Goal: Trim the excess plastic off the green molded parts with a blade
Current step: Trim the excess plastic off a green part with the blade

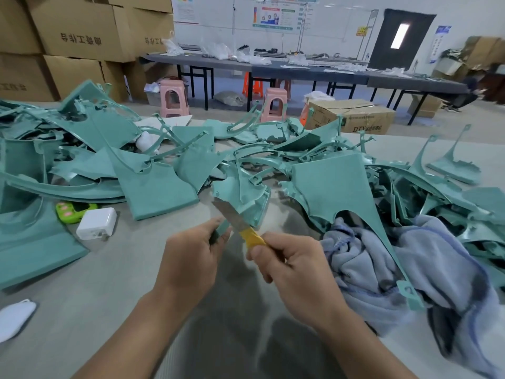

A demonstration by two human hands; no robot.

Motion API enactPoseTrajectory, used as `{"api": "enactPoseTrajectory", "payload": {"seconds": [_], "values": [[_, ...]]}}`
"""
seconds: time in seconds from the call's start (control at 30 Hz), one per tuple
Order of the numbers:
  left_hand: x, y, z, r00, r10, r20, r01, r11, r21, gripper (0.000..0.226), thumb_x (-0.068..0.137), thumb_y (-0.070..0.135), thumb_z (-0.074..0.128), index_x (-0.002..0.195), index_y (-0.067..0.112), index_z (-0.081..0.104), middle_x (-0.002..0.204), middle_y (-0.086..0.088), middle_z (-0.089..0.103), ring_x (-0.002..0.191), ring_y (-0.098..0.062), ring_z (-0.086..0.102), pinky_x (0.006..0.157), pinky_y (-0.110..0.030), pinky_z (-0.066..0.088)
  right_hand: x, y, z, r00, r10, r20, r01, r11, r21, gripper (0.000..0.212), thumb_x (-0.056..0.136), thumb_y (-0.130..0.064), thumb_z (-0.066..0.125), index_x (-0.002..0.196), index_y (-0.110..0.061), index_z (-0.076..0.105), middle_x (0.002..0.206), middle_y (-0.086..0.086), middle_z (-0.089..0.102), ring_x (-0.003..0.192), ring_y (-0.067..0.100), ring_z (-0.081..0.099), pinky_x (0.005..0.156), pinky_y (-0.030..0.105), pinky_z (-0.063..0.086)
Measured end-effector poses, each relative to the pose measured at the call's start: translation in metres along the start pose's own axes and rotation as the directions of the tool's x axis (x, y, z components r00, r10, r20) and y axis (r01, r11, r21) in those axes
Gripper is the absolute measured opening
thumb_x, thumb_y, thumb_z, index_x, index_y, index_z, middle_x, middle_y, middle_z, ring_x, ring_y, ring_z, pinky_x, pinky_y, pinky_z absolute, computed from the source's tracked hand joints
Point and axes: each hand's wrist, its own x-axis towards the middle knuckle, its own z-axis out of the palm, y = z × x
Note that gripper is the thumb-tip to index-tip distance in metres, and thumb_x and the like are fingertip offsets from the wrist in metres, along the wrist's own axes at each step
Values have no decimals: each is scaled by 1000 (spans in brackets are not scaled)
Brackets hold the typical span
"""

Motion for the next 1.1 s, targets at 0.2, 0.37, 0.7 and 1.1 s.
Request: {"api": "enactPoseTrajectory", "payload": {"seconds": [0.2, 0.37, 0.7, 1.1], "values": [[-1, 1, -4, 995, 63, -74, -48, 980, 192, 16, 82, 19, 71, 96, 16, 79, 59, 6, 67, 47, -17, 57, 49, -13, 32, 12, 13, -14, 931, 281, -234, -235, 950, 206, 29, 98, -11, 60, 71, -10, 72, 57, 14, 62, 53, 19, 45, 54, 34, 36], [-2, 15, -8, 943, 328, -56, -286, 884, 371, 38, 74, 6, 62, 105, 15, 81, 104, -1, 79, 89, -23, 77, 69, -33, 60, 16, 11, -17, 891, 448, 69, -344, 568, 747, 14, 81, -22, 74, 80, -9, 81, 93, 12, 75, 87, 21, 70, 72, 37, 59], [-7, 27, -2, 773, 631, -65, -571, 737, 362, 30, 94, 4, 57, 101, 19, 82, 110, 3, 77, 111, -17, 71, 104, -40, 49, 21, 21, -17, 764, 604, 226, -601, 539, 591, 22, 98, -10, 62, 87, 3, 75, 74, 17, 72, 55, 19, 64, 46, 25, 52], [0, 17, -6, 998, 36, -42, -46, 962, -270, 78, 64, 58, 85, 130, 33, 52, 128, 26, 59, 121, 2, 58, 97, -13, 45, 22, 31, -31, 744, 529, 408, -667, 554, 499, 26, 99, -8, 60, 80, 4, 73, 69, 16, 66, 42, 9, 52, 40, 17, 42]]}}
